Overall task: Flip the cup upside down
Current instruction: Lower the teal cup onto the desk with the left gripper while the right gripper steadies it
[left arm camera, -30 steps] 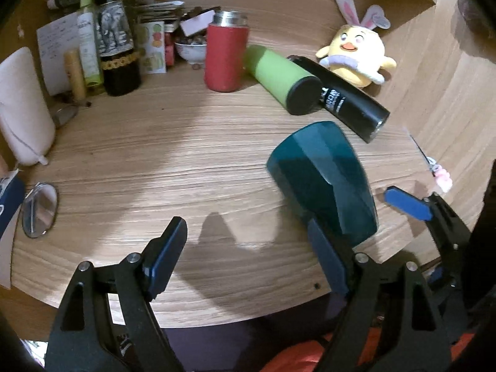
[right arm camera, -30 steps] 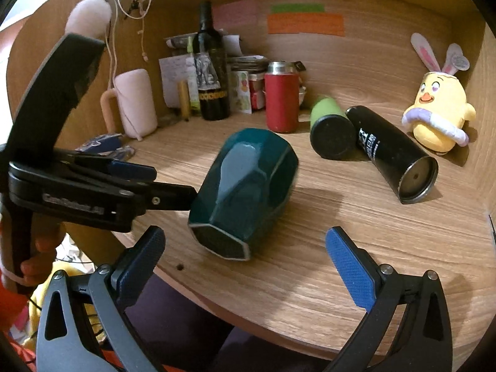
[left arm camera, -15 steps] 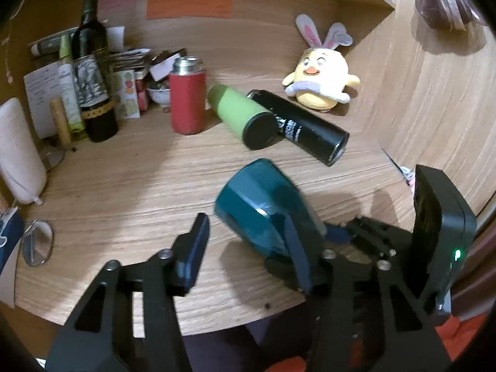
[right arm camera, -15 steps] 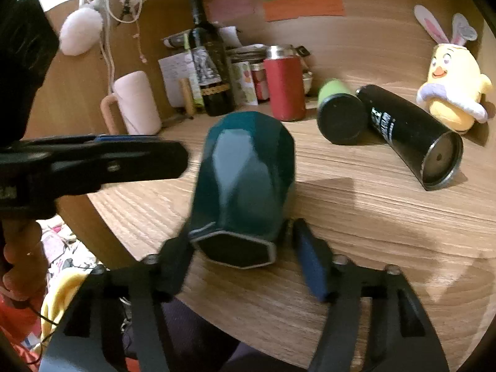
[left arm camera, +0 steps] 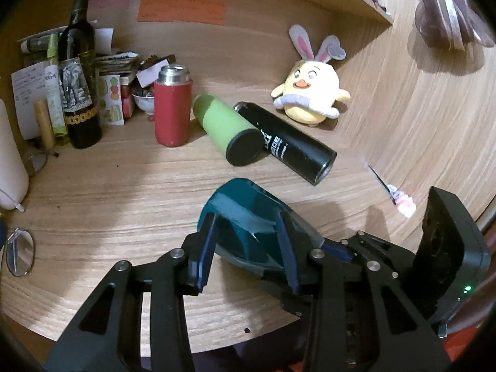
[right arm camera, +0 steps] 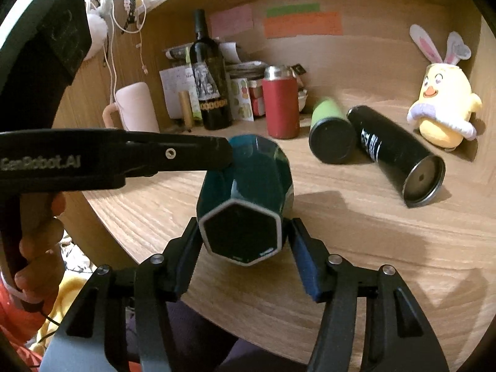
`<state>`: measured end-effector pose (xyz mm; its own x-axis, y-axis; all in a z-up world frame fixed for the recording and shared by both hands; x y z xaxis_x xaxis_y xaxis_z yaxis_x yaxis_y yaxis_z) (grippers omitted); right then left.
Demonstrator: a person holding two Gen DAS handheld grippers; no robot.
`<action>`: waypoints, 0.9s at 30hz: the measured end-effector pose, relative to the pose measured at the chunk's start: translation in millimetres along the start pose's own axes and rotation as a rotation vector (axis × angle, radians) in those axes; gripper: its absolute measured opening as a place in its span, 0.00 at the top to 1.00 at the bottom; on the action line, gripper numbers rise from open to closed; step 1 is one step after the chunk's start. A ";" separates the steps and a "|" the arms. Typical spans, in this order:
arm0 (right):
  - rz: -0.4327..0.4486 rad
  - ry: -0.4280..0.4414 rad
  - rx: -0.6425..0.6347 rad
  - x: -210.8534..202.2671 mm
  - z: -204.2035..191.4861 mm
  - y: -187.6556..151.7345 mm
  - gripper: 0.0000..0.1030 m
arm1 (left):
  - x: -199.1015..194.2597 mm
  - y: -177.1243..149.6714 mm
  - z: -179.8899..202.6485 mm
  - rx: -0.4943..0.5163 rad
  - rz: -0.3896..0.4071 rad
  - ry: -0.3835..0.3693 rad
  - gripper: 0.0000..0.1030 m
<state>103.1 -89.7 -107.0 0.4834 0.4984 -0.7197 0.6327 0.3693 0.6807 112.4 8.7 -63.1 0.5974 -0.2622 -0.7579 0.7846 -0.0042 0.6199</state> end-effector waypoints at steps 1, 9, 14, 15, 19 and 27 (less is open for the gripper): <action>0.003 -0.003 -0.003 -0.8 -0.6 0.9 0.49 | -0.7 0.9 -1.3 -0.001 0.004 0.003 0.62; 0.020 -0.010 -0.024 -0.5 -5.0 15.3 0.49 | -2.5 11.2 -20.4 -0.018 0.041 0.036 0.62; 0.037 -0.012 -0.024 4.3 -8.0 26.6 0.49 | -0.9 20.0 -30.3 -0.013 0.065 0.064 0.62; 0.039 -0.013 -0.023 5.3 -8.6 28.0 0.50 | -0.4 21.4 -32.0 -0.012 0.070 0.066 0.63; 0.049 -0.017 -0.023 10.6 -10.7 33.7 0.50 | 2.5 25.5 -37.3 -0.003 0.083 0.076 0.70; 0.044 -0.030 -0.017 22.0 -12.1 40.5 0.51 | 15.3 30.6 -53.5 -0.028 0.073 0.091 0.73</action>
<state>132.0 -54.3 -93.6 0.5287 0.4913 -0.6922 0.6001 0.3604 0.7141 154.4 56.3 -66.5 0.6645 -0.1719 -0.7272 0.7422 0.0390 0.6690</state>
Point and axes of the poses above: each gripper's, at about its wrist camera, not at the fingertips, and x roughly the way its jaws point, z to its right, y to its top, the point moved 1 cm from there along x, roughly the way its jaws point, and after that the axes turned 12 degrees about -z, right-handed, at the moved point
